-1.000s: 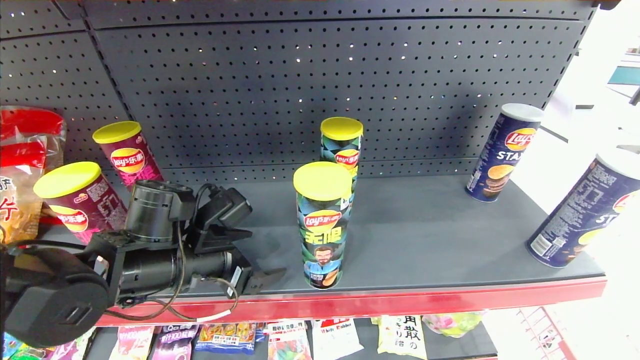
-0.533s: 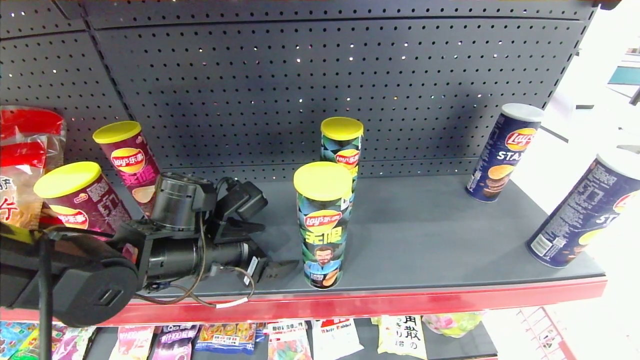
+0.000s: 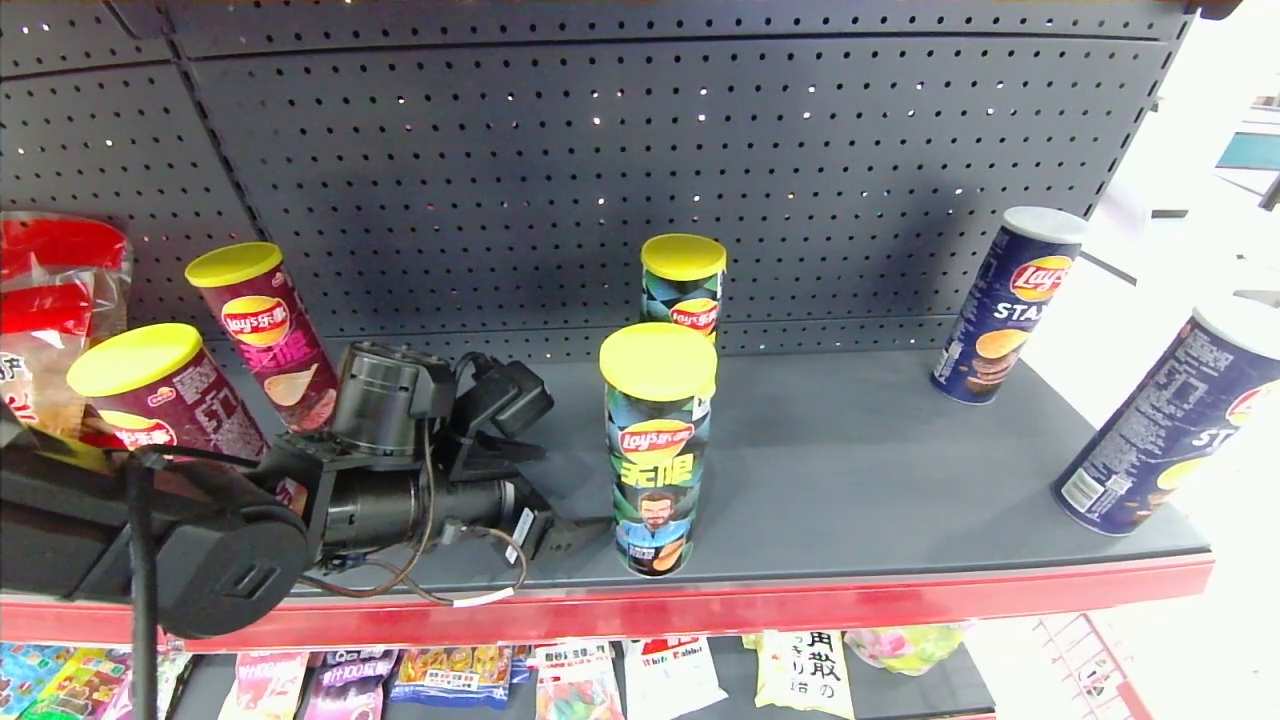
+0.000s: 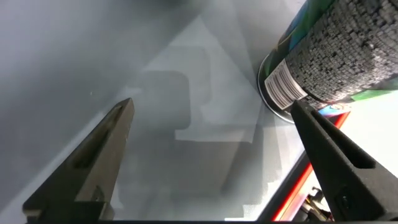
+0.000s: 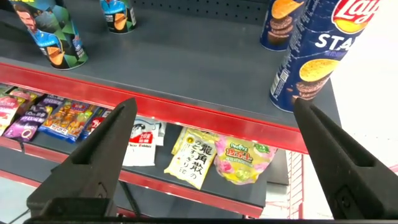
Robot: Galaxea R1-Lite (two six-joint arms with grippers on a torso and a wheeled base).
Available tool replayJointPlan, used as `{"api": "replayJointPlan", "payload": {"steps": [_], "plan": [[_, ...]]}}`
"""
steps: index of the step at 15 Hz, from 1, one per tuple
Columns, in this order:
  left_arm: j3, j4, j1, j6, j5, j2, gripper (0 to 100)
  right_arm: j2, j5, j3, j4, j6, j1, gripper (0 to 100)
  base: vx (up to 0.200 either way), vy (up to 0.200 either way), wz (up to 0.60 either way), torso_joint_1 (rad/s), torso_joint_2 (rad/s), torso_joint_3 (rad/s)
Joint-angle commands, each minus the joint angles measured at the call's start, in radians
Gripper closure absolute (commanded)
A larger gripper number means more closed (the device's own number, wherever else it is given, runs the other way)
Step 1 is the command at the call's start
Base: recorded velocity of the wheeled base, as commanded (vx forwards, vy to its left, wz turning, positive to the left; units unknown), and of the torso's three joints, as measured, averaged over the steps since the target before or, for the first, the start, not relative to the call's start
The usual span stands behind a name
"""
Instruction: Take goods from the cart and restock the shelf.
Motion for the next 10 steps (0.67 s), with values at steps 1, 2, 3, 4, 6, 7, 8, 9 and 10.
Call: {"api": "replayJointPlan", "payload": {"steps": [1,2,3,4,6,7,8,9,10], "plan": [[-0.001,-0.001,-0.001,0.000,-0.001,0.000,0,0.006,0.000,0.000,0.001,-0.001,0.000,0,0.000,0.000,0.00,0.000,0.00,0.000],[-0.001,-0.001,-0.001,0.000,-0.001,0.000,0,0.006,0.000,0.000,0.001,-0.001,-0.001,0,0.000,0.000,0.00,0.000,0.00,0.000],[-0.002,-0.001,-0.001,0.000,-0.001,0.000,0,0.006,0.000,0.000,0.001,-0.001,0.000,0,0.000,0.000,0.00,0.000,0.00,0.000],[-0.007,-0.001,-0.001,0.000,-0.001,0.004,0,0.006,0.000,0.000,0.001,-0.001,0.000,0,0.000,0.000,0.00,0.000,0.00,0.000],[-0.019,-0.001,-0.002,0.000,-0.001,0.006,0,0.006,0.000,0.000,0.001,-0.001,0.000,0,0.000,0.000,0.00,0.000,0.00,0.000],[-0.022,-0.001,-0.007,0.000,0.000,0.009,0,0.006,0.000,0.000,0.001,-0.001,0.000,0,0.000,0.000,0.00,0.000,0.00,0.000],[-0.024,-0.001,-0.008,0.000,0.000,0.010,0,0.006,0.000,0.000,0.001,-0.001,0.000,0,0.000,0.000,0.00,0.000,0.00,0.000],[-0.024,-0.001,-0.008,0.000,0.000,0.010,0,0.006,0.000,0.000,0.001,-0.001,0.000,0,0.000,0.000,0.00,0.000,0.00,0.000],[-0.027,-0.001,-0.010,0.000,0.000,0.013,0,0.006,0.000,-0.001,0.001,-0.001,0.000,0,0.000,0.000,0.00,0.000,0.00,0.000]]}}
